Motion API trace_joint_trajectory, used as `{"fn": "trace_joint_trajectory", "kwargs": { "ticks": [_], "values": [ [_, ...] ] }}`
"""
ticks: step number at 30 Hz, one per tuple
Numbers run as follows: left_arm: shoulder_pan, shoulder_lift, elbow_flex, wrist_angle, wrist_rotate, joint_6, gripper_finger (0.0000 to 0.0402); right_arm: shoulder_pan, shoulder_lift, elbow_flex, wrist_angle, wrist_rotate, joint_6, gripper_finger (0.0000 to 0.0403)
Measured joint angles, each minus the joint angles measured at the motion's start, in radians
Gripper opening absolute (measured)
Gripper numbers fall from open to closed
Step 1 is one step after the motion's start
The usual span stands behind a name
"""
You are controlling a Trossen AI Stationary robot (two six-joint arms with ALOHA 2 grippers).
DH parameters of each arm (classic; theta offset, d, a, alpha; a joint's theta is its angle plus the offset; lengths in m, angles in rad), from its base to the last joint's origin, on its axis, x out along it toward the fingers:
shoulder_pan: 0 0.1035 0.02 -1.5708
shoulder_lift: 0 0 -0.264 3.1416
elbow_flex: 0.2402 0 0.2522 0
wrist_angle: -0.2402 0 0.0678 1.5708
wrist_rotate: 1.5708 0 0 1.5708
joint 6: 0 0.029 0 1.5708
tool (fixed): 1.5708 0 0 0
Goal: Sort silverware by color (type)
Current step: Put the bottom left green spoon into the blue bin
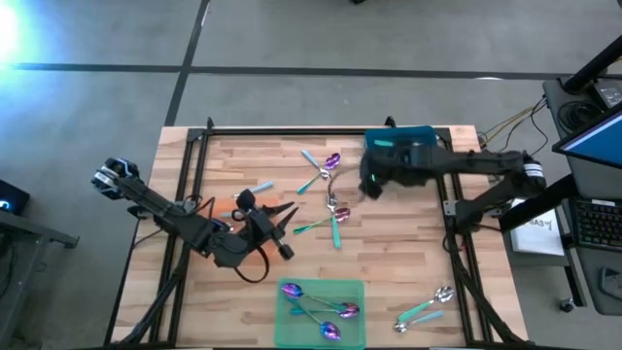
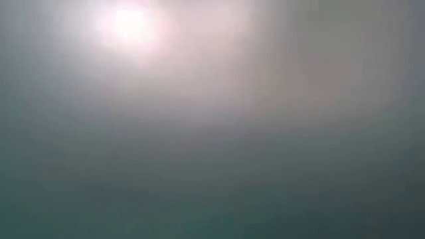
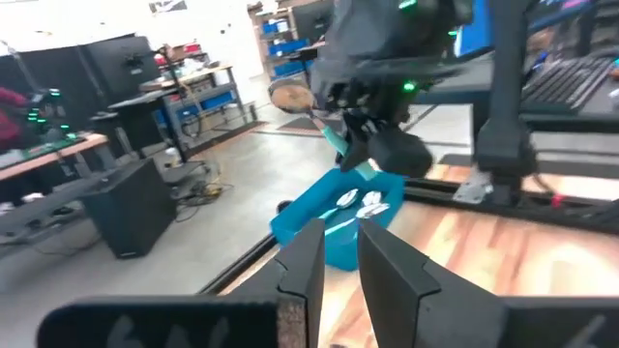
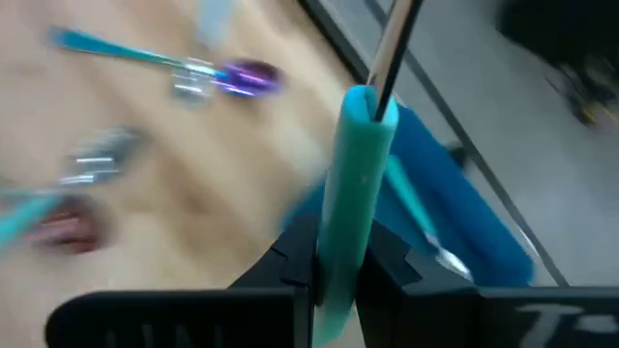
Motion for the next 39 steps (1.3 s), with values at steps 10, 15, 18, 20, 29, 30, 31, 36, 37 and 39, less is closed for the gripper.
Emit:
{"fn": "trace_joint_trajectory", "kwargs": {
  "ticks": [10,15,18,20,29,30,31,36,37,39],
  "values": [
    [0.066,-0.027,0.000,-0.063,-0.167,0.090,0.0050,-0.499,0.058,-0.118,0.023,-0.102,-0.193,0.0029],
    [0.068,-0.076,0.000,-0.134,-0.168,0.063,0.0050,-0.595,0.090,-0.169,0.027,-0.131,-0.244,0.0029],
    [0.067,-0.092,0.000,-0.188,-0.167,0.024,0.0050,-0.614,0.109,-0.196,0.029,-0.132,-0.264,0.0029],
    [0.067,-0.101,0.000,-0.231,-0.159,-0.015,0.0050,-0.614,0.123,-0.214,0.028,-0.137,-0.274,0.0029],
    [0.067,-0.113,0.000,-0.361,-0.079,-0.175,0.0050,-0.612,0.144,-0.295,0.100,-0.203,-0.307,0.0029],
    [0.066,-0.113,0.000,-0.374,-0.079,-0.187,0.0050,-0.612,0.144,-0.298,0.105,-0.203,-0.307,0.0033],
    [0.066,-0.113,0.000,-0.386,-0.078,-0.199,0.0050,-0.612,0.144,-0.300,0.110,-0.203,-0.304,0.0041],
    [0.066,-0.116,0.000,-0.444,-0.011,-0.264,0.0050,-0.610,0.144,-0.296,0.113,-0.203,-0.293,0.0110],
    [0.066,-0.116,0.000,-0.456,0.012,-0.282,0.0050,-0.610,0.144,-0.294,0.112,-0.203,-0.285,0.0120],
    [0.068,-0.117,0.000,-0.488,0.053,-0.318,0.0050,-0.610,0.144,-0.288,0.111,-0.203,-0.280,0.0138]
  ]
}}
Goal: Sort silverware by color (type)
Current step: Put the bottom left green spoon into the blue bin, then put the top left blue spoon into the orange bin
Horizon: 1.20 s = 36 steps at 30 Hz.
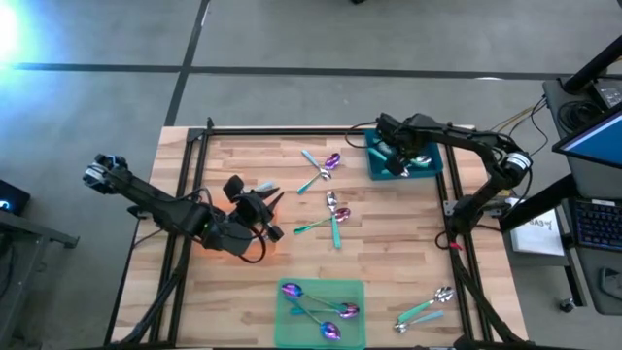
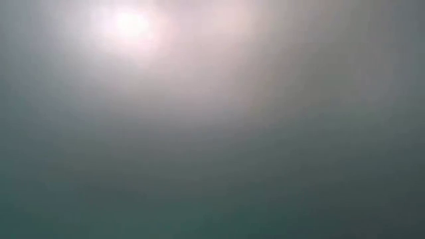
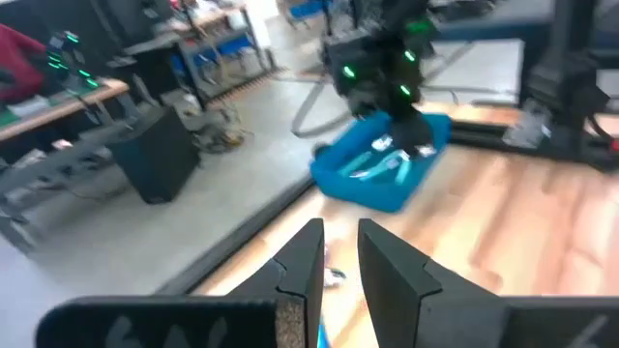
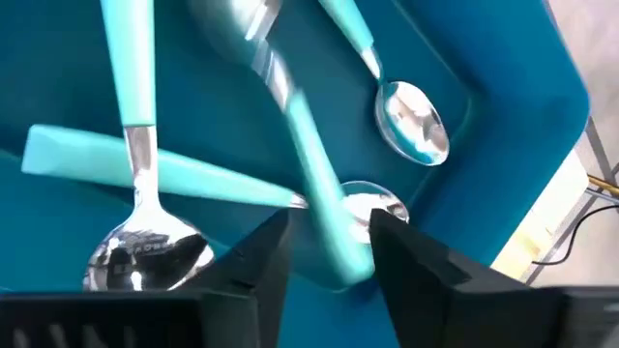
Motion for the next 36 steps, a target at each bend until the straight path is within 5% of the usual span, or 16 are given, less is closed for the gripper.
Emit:
{"fn": "trace_joint_trajectory", "kwargs": {
  "ticks": [10,22,32,36],
  "values": [
    [0.097,0.000,0.000,-0.153,0.273,-0.138,0.0050,0.047,-0.010,0.072,-0.002,-0.112,0.027,0.0155],
    [0.381,0.000,-0.034,-0.458,0.564,-0.089,0.0050,0.280,-0.011,0.093,0.000,-0.140,0.077,0.0130],
    [0.788,0.001,-0.255,-0.274,0.979,0.024,0.0050,0.386,-0.011,0.093,0.001,-0.140,0.119,0.0134],
    [0.897,0.002,-0.327,-0.219,1.049,0.040,0.0050,0.404,-0.011,0.093,0.000,-0.140,0.123,0.0129]
  ]
}}
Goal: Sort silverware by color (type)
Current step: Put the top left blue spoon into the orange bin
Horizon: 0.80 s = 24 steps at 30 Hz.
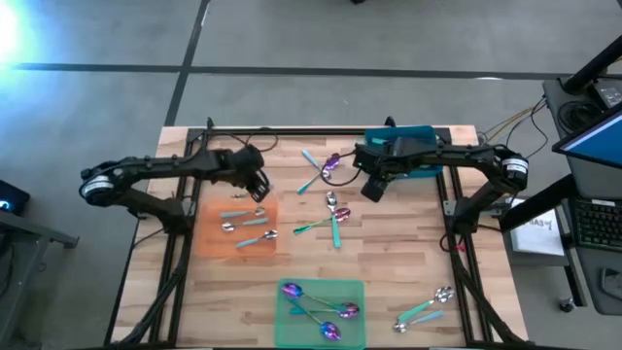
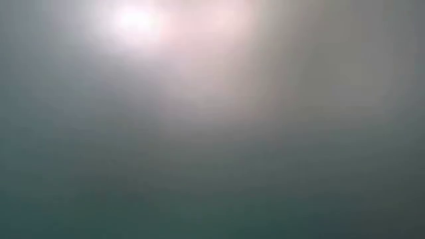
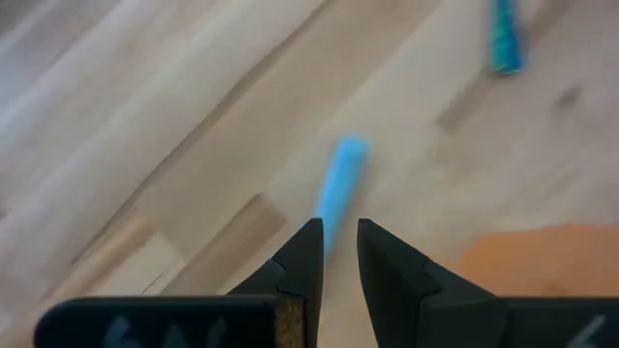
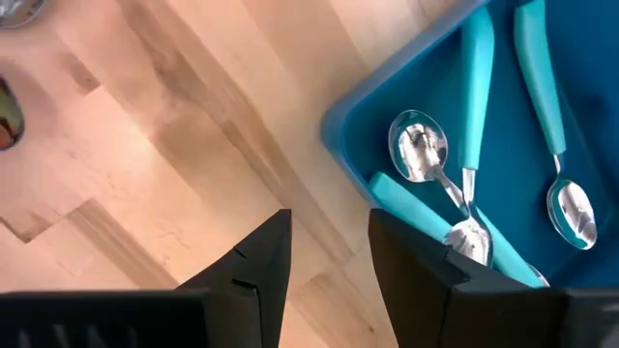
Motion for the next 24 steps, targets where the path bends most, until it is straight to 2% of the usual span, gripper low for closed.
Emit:
{"fn": "trace_joint_trajectory", "kwargs": {
  "ticks": [6,15,24],
  "values": [
    [0.062,0.020,-0.043,-0.006,0.148,0.017,0.0050,0.004,0.000,0.000,0.003,0.001,-0.001,0.0128],
    [0.065,0.063,-0.043,-0.047,0.203,0.046,0.0050,0.004,0.000,0.000,0.030,0.003,-0.027,0.0128],
    [0.070,0.208,-0.038,-0.015,0.213,0.065,0.0050,0.004,0.000,0.000,0.030,0.003,-0.053,0.0128]
  ]
}}
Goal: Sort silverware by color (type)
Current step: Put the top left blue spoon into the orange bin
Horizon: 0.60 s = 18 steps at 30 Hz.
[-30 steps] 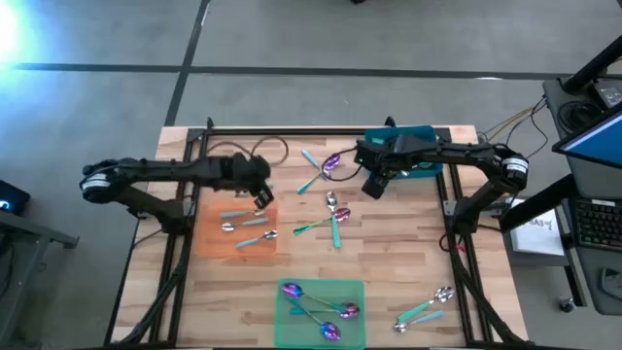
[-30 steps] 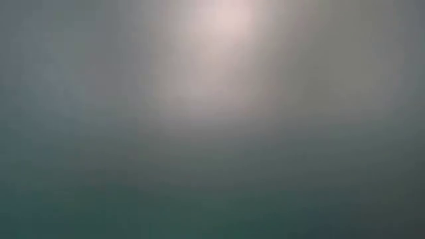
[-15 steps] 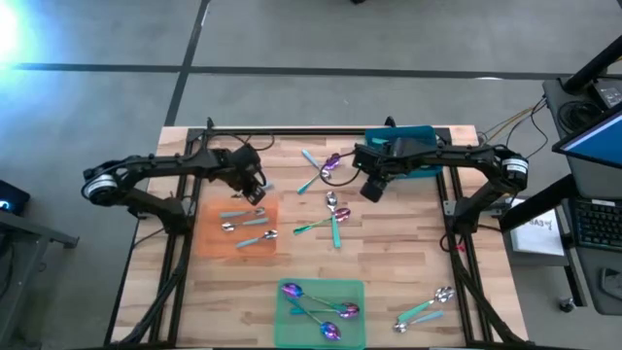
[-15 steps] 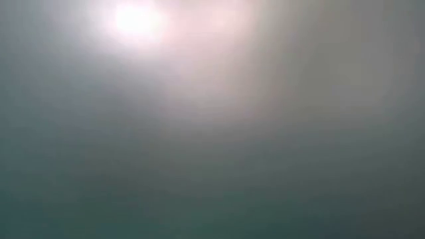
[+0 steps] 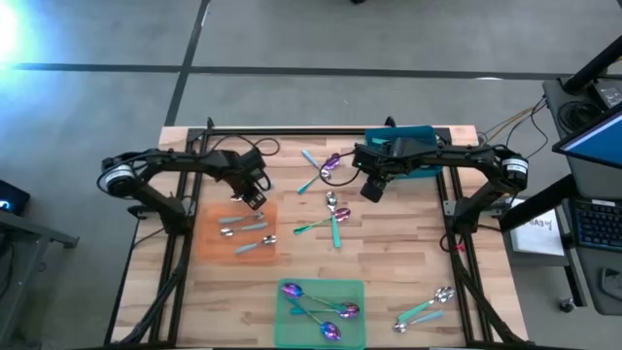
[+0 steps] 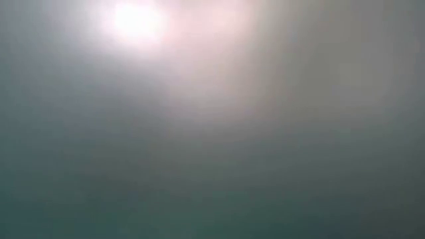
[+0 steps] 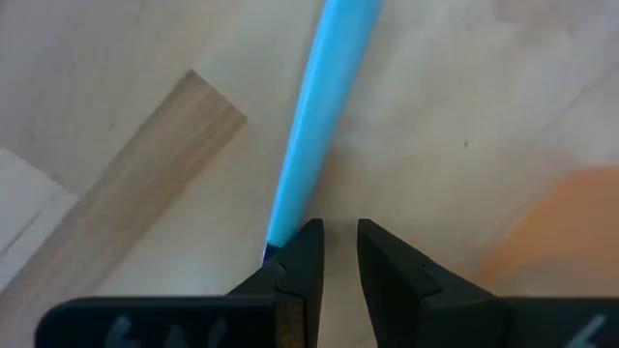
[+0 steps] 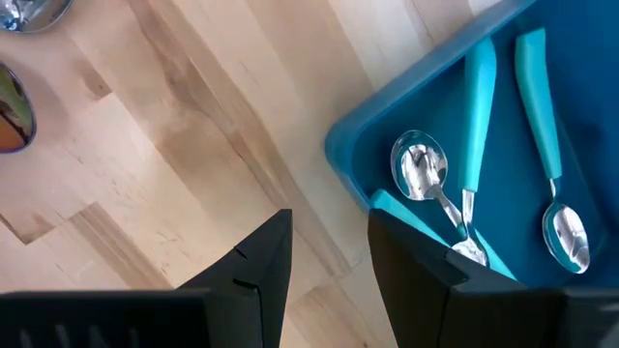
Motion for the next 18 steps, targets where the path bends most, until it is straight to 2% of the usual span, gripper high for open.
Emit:
{"fn": "trace_joint_trajectory", "kwargs": {
  "ticks": [3,11,18],
  "values": [
    [0.001,0.034,0.018,-0.003,-0.013,0.022,0.0050,0.000,0.000,0.000,0.000,-0.001,-0.003,0.0128],
    [0.045,0.044,0.105,0.042,-0.166,0.095,0.0050,0.000,0.000,0.000,0.000,-0.001,-0.018,0.0128],
    [0.110,0.079,0.152,0.039,-0.155,0.119,0.0050,0.000,0.000,0.000,-0.002,-0.001,-0.024,0.0128]
  ]
}}
